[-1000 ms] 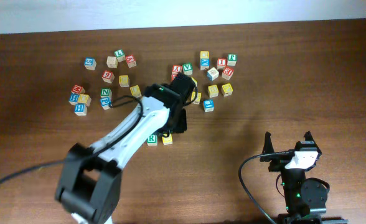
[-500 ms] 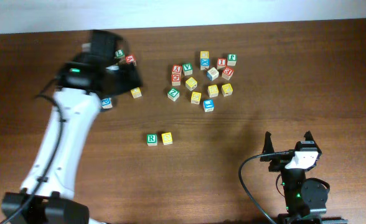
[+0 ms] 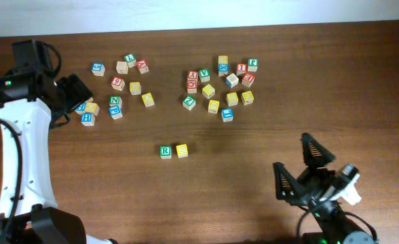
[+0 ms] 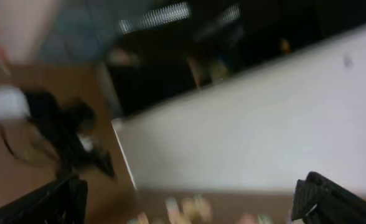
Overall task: Spell out RSS
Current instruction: 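Retract the left gripper to the side and raise the right arm, then lower the right gripper onto a second yellow S block and grasp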
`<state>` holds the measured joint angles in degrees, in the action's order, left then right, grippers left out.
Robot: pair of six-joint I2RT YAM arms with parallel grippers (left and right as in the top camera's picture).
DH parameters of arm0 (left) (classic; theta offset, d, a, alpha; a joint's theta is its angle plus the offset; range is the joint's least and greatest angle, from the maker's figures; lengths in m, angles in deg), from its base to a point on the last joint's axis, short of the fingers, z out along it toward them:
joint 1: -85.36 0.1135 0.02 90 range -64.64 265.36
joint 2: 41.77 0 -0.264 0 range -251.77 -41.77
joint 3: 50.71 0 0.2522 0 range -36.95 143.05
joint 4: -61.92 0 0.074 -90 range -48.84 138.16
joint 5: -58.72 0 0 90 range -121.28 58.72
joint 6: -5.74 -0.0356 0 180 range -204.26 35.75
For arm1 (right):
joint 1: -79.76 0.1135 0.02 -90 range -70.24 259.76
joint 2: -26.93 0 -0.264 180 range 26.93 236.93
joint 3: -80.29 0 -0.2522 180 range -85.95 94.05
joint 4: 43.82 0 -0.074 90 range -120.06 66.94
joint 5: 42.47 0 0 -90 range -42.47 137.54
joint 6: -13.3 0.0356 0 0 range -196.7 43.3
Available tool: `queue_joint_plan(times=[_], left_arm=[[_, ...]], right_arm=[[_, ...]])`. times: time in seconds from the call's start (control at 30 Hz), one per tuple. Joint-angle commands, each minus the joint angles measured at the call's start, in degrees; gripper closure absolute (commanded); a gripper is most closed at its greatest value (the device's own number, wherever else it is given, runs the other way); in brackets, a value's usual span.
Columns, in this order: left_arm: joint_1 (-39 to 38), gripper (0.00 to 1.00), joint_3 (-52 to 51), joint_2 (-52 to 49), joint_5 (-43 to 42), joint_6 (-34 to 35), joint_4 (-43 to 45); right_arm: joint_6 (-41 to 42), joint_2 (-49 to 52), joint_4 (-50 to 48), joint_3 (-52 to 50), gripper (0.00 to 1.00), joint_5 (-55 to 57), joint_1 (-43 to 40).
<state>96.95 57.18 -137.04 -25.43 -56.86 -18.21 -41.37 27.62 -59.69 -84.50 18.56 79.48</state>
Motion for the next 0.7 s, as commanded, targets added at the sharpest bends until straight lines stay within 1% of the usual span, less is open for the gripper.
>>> queue_joint_plan(times=[0.0, 0.13, 0.17, 0.27, 0.33, 0.4, 0.47, 0.53, 0.6, 0.67], left_arm=[[0.6, 0.01, 0.5, 0.6, 0.9, -0.7, 0.1], [0.6, 0.01, 0.5, 0.6, 1.7, -0.7, 0.3], [0.6, 0.01, 0.5, 0.6, 1.7, -0.7, 0.3], [0.6, 0.01, 0.5, 0.6, 1.7, -0.7, -0.3], [0.6, 0.01, 0.5, 0.6, 1.5, -0.7, -0.3], [0.6, 0.01, 0.5, 0.6, 1.5, -0.7, -0.3], [0.6, 0.01, 0.5, 0.6, 1.5, -0.7, -0.3], [0.6, 0.01, 0.5, 0.6, 1.5, -0.7, -0.4], [0.6, 0.01, 0.5, 0.6, 1.5, -0.7, -0.4], [0.6, 0.01, 0.5, 0.6, 1.5, -0.7, -0.4]], right_arm=[[0.7, 3.3, 2.1, 9.1, 0.02, 4.3, 0.3], [-12.4, 17.3, 17.9, 27.4, 0.02, 0.6, 0.3], [-15.7, 22.3, 24.1, 33.2, 0.02, -1.2, 0.3], [-22.0, 36.6, 43.7, 49.2, 0.02, -3.9, 0.3], [-26.5, 49.8, 61.3, 63.3, 0.02, -3.1, 0.3], [-27.2, 58.2, 71.6, 71.7, 0.02, -1.4, 0.6], [-29.3, 65.7, 79.9, 78.7, 0.02, -0.3, 2.0], [-30.0, 71.6, 85.5, 83.4, 0.02, -0.4, 4.0], [-30.0, 76.5, 87.6, 86.2, 0.02, -1.3, 6.6], [-30.0, 80.7, 86.2, 86.7, 0.02, -4.3, 8.9]])
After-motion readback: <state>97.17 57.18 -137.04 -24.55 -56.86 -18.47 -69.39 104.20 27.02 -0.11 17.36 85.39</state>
